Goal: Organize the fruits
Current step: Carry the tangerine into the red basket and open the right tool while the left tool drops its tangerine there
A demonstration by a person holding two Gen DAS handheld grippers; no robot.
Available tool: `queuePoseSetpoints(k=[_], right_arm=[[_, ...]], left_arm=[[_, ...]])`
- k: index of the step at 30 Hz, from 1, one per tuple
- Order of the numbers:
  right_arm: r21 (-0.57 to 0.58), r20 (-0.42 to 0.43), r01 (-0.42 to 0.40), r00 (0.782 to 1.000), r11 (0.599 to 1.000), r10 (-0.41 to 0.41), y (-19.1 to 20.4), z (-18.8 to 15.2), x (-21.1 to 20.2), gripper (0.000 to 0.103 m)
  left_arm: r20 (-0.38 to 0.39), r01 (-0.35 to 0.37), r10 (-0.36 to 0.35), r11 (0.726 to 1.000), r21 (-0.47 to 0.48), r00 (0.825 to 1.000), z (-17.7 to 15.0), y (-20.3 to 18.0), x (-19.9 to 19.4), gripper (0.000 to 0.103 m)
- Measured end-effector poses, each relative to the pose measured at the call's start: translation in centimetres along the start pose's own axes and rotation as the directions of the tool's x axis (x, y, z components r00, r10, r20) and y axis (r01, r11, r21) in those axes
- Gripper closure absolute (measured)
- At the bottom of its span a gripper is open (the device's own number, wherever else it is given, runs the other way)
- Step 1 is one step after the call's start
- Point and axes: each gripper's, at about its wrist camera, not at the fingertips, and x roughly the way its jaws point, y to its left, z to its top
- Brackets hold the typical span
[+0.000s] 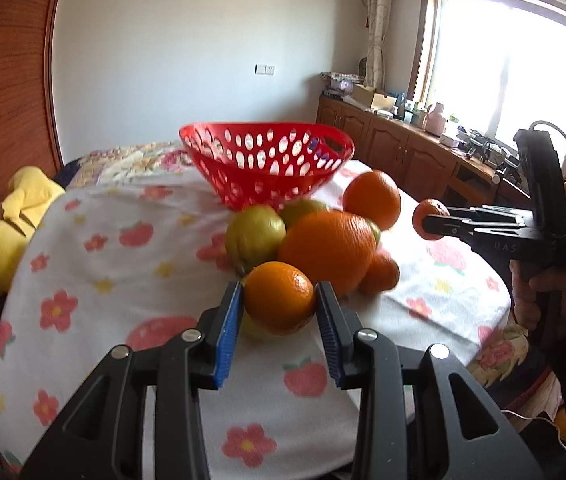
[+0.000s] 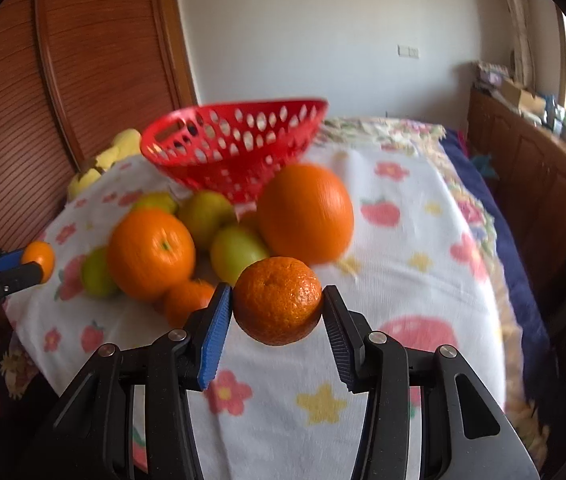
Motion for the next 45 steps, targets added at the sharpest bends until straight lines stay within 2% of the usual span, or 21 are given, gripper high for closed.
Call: queuePoseSetpoints(k=[8,11,18,29,41,43,45], right_arm=[[-0.099,0.074,0.008,0.997,0.995,0.0,1.8,5.1,-0.1,0.057],[-0.099,0.086,-0.013,0.996,0.995,0.022,2.2,6.8,0.6,0.057],[-0.108,0.088,-0.016,0.996,0.994,0.026,3.1,9.6,3.2,0.057],[-0.065,0.019,-0.046,0.999,0.997,0.048,2.7,11.5,7.7,0.056],[-0.092,-0.023,-0.075,0.997,0.993,0.073,3.0,12.1,9.9,0.056],[-0.073,-0.035,-0.117,0.993,0.99,0.114,2.9,12.0,10.2,0.056],[-0.088,-0.038,-0.102,0.994,0.991,0.099,3.2,12.1,10.4,0.056]], left_arm=[[0.035,-0.007,0.007,1.0,0.008,0.999,3.5,1.3,1.2,0.068],[0.04,0.008,-0.008,1.0,0.01,0.999,4.7,1.6,1.7,0.068],[0.054,-0.031,0.027,0.998,0.058,0.998,7.5,1.5,2.7,0.068],[0.034,-0.04,0.038,0.997,0.071,0.999,9.8,2.0,5.5,0.068],[0.017,-0.019,0.018,0.995,0.101,1.0,12.0,1.8,8.9,0.068],[0.012,-0.017,0.016,0.995,0.096,1.0,12.2,1.9,9.5,0.068],[-0.003,-0.015,0.016,0.996,0.088,1.0,12.3,2.1,10.3,0.068]])
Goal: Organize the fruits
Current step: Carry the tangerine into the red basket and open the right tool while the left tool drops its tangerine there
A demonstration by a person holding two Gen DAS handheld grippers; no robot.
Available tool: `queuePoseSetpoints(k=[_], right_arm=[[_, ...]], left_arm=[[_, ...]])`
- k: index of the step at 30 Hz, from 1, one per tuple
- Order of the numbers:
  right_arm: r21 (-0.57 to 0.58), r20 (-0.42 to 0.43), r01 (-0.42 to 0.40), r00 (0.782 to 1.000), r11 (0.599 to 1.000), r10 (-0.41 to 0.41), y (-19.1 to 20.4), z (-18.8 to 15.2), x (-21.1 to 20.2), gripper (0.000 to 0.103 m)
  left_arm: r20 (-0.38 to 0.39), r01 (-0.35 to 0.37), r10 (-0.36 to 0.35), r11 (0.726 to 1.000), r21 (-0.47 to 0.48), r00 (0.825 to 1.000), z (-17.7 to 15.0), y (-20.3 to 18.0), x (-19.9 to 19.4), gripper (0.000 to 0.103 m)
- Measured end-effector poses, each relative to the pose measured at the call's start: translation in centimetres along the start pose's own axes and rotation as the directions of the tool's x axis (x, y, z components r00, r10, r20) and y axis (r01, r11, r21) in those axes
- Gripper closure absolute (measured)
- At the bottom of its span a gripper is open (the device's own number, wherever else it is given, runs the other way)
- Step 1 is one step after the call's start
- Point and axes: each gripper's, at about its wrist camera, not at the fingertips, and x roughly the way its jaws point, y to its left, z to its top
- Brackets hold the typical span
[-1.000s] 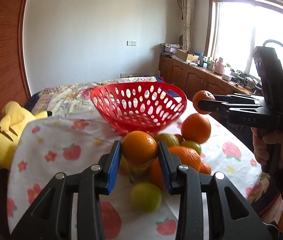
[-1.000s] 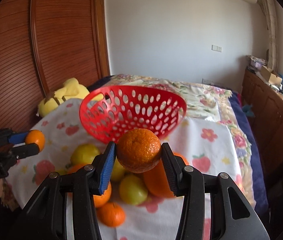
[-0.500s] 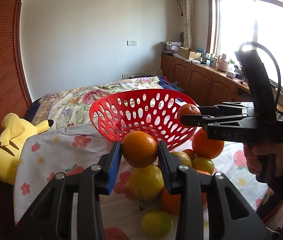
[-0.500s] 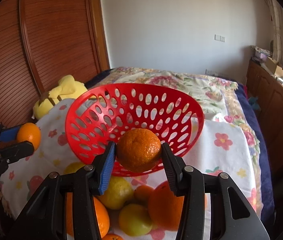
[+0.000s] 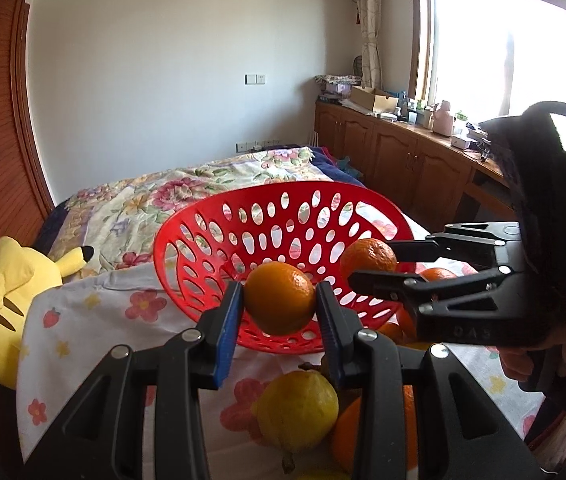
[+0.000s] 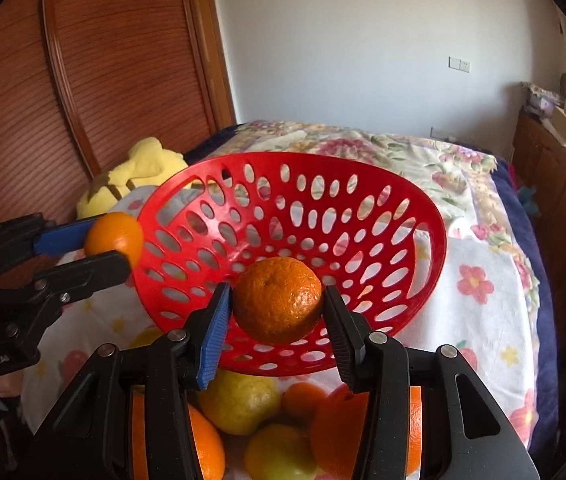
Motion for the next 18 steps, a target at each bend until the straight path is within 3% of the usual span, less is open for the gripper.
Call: queuePoseSetpoints(k=[6,10,18], right_arm=[[-0.01,-0.015,0.003,1.0,1.0,-0.003,0.3,0.1,0.7,0.055],[0.01,0.005,-0.033,0.999,0.999,0.033,0.0,0.3,0.1,0.055],[0.021,0.056,-0.025,0.998,0.999,0.024,-0.4,-0.4,-2.4,0.055]], left_arm=[[-0.018,0.003,-0.002,1.0,0.007,1.0,0.2,0.2,1.3,0.068],[-0.028,0.003,-0.003,1.0,0.011,1.0,0.5,0.4,1.9,0.068],[-0.054,-0.002,0.004,0.999,0.032,0.999,0.8,0.1,3.5,0.067]])
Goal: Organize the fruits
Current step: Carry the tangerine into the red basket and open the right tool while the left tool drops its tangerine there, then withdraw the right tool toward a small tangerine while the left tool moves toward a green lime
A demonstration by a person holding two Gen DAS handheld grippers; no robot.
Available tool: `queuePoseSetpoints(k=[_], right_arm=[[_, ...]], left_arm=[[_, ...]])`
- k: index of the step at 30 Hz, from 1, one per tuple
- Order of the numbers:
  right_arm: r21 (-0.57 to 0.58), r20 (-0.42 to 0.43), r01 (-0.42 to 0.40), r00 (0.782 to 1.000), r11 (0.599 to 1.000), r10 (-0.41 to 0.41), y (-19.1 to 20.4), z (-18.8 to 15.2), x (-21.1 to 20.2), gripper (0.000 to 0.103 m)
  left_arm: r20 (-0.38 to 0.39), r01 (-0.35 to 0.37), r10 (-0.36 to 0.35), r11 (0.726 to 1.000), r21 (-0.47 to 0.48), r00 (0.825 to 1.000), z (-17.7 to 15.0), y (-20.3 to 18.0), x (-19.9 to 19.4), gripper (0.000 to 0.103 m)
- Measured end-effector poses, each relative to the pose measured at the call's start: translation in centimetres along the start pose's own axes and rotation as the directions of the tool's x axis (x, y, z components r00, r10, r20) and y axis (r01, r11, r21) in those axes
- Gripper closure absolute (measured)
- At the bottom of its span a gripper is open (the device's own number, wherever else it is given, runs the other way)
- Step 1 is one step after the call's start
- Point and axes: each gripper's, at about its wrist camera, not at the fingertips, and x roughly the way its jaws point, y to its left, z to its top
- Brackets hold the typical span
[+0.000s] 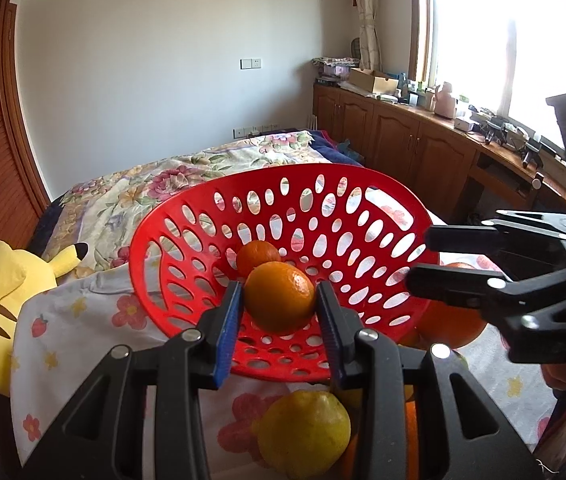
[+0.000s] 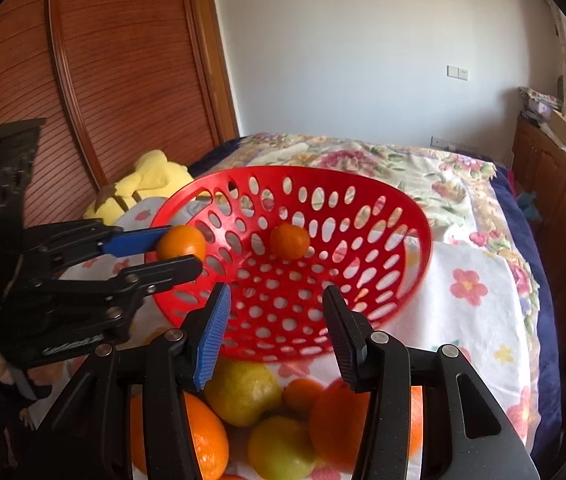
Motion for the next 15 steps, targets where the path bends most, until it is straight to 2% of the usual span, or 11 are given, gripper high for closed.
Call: queuePoseSetpoints(k=[8,15], right_arm=[[0.017,0.023,0.012,1.0,1.0,-0.012,-0.2,-1.9,-1.9,0.055],[0.036,0.048,0.011,0.999,0.999,-0.013,0.6,-3.7,-3.9,0.054]], left_arm=[[0.01,-0.001,0.001,1.0,-0.006,1.0,-0.4,-0.5,-0.8,0.063],[0.05,0.014,-0.013,1.0,-0.017,0.999,-2.6,-1.0,-4.7,0.056]])
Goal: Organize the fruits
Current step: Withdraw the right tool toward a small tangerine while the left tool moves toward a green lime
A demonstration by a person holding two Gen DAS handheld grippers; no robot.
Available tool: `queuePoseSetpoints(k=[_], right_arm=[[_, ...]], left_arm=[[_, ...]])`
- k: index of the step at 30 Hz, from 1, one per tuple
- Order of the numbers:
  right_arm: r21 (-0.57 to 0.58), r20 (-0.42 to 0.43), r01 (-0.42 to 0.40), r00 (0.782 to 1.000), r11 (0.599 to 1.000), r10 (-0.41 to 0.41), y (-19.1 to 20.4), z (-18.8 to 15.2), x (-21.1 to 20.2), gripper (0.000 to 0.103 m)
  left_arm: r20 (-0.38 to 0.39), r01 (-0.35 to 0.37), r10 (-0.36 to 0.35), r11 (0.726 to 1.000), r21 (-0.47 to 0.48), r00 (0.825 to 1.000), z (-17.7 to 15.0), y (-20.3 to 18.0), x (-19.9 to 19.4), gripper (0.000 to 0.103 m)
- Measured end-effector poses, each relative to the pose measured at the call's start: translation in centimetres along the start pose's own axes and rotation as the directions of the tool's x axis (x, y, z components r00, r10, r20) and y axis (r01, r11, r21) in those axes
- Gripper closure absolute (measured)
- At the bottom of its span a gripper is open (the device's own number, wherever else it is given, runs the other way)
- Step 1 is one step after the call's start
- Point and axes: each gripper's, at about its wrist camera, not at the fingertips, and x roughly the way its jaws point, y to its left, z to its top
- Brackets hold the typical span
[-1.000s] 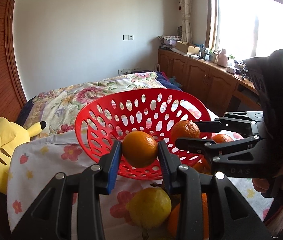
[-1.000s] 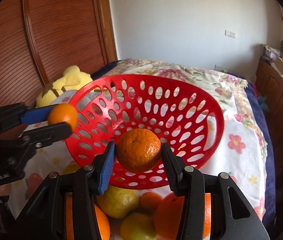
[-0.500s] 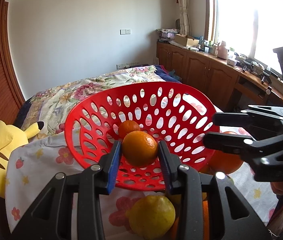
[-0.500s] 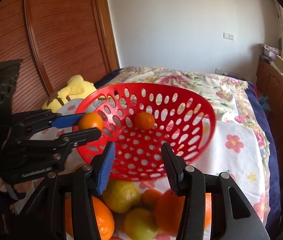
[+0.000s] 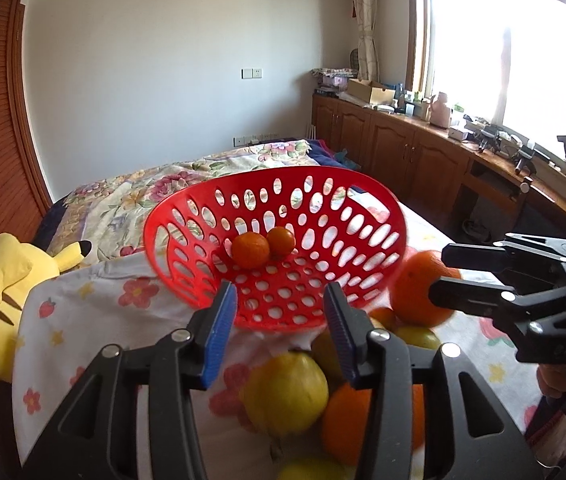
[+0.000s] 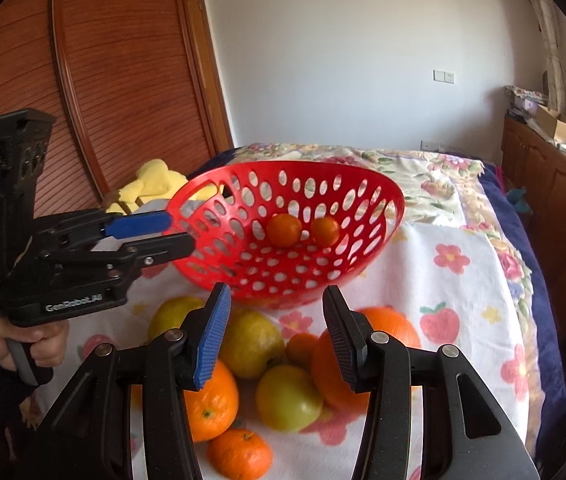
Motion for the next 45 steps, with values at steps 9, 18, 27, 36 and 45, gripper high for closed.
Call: queuePoseSetpoints(k=[9,18,27,36,45], right_arm=[[0.023,0.014,0.011,1.0,1.0,-0.011,1.7,-3.2,-2.3,0.049],[0.036,-0.019,0.035,0.999,0.999,-0.034,1.7,-6.0,-3.2,0.049],[0.044,-0.074,0.023,0.997,0.999,-0.02,2.2,-8.6,-2.3,0.049],[0.026,-0.109,0.005,0.994,1.0,-0.003,2.8,-9.6,-1.5,0.048],[-0.002,-0.13,0.027,0.991,1.0,-0.027,3.3,-10.1,-0.2,0.047]], left_arm=[[0.032,0.008,-0.007,1.0,-0.02,0.999,-4.2,0.0,-4.6,0.049],[0.004,-0.001,0.002,0.999,-0.047,1.0,-7.9,0.2,-5.0,0.049],[-0.023,0.01,-0.011,0.997,-0.07,1.0,-10.5,-0.2,-4.5,0.049],[-0.032,0.02,-0.022,0.997,-0.079,0.999,-10.9,-0.6,-4.4,0.049],[-0.047,0.031,-0.034,0.997,-0.077,0.998,-11.3,-1.1,-4.0,0.049]])
